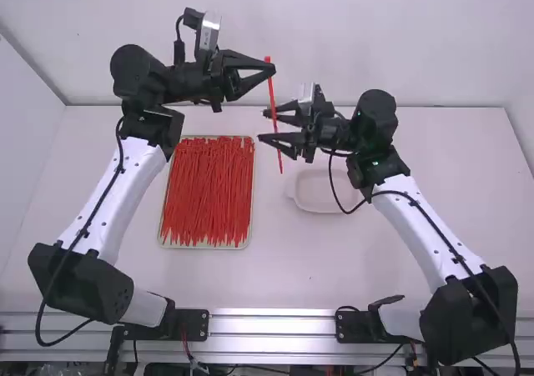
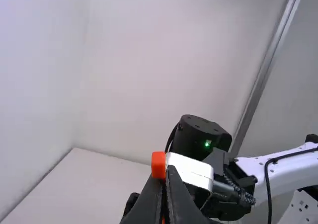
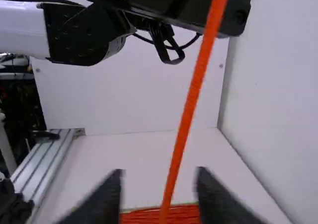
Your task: Fasten the cable tie
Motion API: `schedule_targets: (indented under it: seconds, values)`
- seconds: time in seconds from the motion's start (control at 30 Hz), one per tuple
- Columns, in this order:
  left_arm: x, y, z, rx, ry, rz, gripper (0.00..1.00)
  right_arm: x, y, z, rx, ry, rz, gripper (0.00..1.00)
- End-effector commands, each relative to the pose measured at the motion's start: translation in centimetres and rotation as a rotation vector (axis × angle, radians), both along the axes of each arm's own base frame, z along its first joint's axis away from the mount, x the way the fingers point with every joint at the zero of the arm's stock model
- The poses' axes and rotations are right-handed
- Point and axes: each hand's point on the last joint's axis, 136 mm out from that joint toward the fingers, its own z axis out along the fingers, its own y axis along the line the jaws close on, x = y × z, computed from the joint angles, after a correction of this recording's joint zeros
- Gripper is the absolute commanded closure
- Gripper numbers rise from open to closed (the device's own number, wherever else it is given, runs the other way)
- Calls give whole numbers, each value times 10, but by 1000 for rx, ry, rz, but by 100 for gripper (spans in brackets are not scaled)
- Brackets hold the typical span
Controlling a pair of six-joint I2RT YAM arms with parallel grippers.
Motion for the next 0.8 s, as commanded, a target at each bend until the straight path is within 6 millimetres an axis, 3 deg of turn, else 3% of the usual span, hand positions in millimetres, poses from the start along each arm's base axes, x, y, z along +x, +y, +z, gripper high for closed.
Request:
schedule_targets:
  seconds: [0.0, 0.13, 0.33, 0.53, 0.77]
  values:
    - [-2, 5, 8, 1, -27, 10, 98, 3, -3, 11, 4, -87, -10, 0]
    - [6, 12, 4, 7, -6, 32, 98, 12, -13, 15, 0, -191, -53, 0]
    - [21, 22, -4, 10, 29, 67, 98, 55, -44, 18, 38, -16, -269, 1]
    - [36, 20, -17, 15, 67, 66, 98, 60, -52, 13, 10, -63, -292, 0]
    - [71, 16, -38, 32, 181, 66, 98, 55, -42, -8, -68, -98, -267, 0]
